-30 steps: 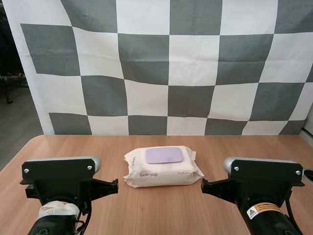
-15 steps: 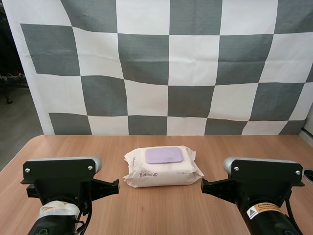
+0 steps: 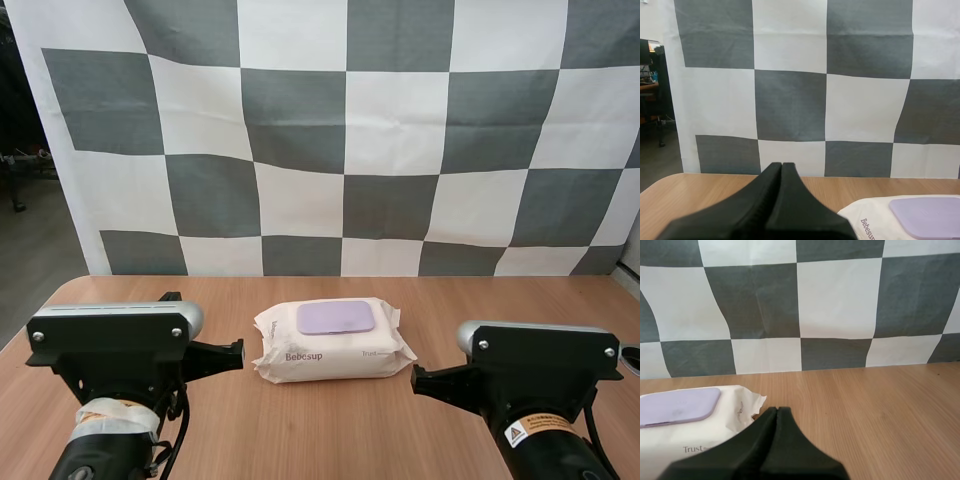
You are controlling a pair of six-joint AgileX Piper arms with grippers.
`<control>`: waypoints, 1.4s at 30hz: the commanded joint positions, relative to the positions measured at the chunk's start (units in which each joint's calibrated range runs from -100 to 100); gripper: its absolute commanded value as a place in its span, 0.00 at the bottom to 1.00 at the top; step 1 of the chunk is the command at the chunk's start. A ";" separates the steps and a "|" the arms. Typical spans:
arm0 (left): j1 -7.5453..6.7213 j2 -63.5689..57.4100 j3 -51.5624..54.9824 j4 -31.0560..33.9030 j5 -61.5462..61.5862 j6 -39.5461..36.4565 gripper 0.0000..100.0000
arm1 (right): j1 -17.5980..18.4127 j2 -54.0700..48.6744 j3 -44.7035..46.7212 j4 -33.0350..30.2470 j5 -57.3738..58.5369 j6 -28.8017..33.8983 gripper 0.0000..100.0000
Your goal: Open the wet wipes lid
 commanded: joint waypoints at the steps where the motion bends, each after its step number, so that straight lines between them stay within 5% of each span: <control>1: 0.03 0.00 0.00 -0.02 -8.84 0.77 0.00 | 0.02 0.00 0.00 -4.30 -20.18 0.03 0.00; 7: 0.03 0.00 0.00 -0.02 -60.59 9.65 0.00 | 0.02 0.00 0.00 -10.58 -63.20 0.03 0.00; 10: 0.03 0.00 -0.99 -0.02 -68.99 13.58 0.00 | 0.02 0.00 0.00 -10.70 -71.31 -3.82 0.00; 13: 0.03 0.00 -5.64 -2.13 -57.68 13.64 0.00 | 0.02 0.00 -0.98 -10.79 -63.80 -9.88 0.00; 17: 0.03 0.00 -14.04 -8.10 -37.96 14.26 0.00 | 0.02 0.00 -11.66 -12.16 -32.22 -10.25 0.00; 20: 0.03 2.51 -21.07 -7.19 -25.98 16.53 0.00 | 0.02 4.51 -20.80 -12.45 -21.41 -10.77 0.00; 26: 0.03 15.80 -30.34 -7.19 -12.12 32.05 0.00 | 0.02 17.94 -36.37 -12.62 9.62 -20.57 0.00; 30: 0.03 22.47 -38.27 -7.19 13.02 45.95 0.00 | 0.02 26.78 -44.24 -11.39 31.97 -31.60 0.00; 33: 0.29 26.41 -42.93 -5.67 36.93 51.03 0.00 | 0.02 30.90 -46.64 -10.64 39.70 -36.18 0.00; 38: 2.07 31.24 -44.74 -3.00 60.03 39.49 0.00 | 0.02 33.03 -46.81 -9.42 42.30 -41.22 0.00; 42: 2.24 34.63 -44.74 -13.29 76.46 38.19 0.00 | 0.02 33.27 -46.64 -4.89 42.88 -48.19 0.00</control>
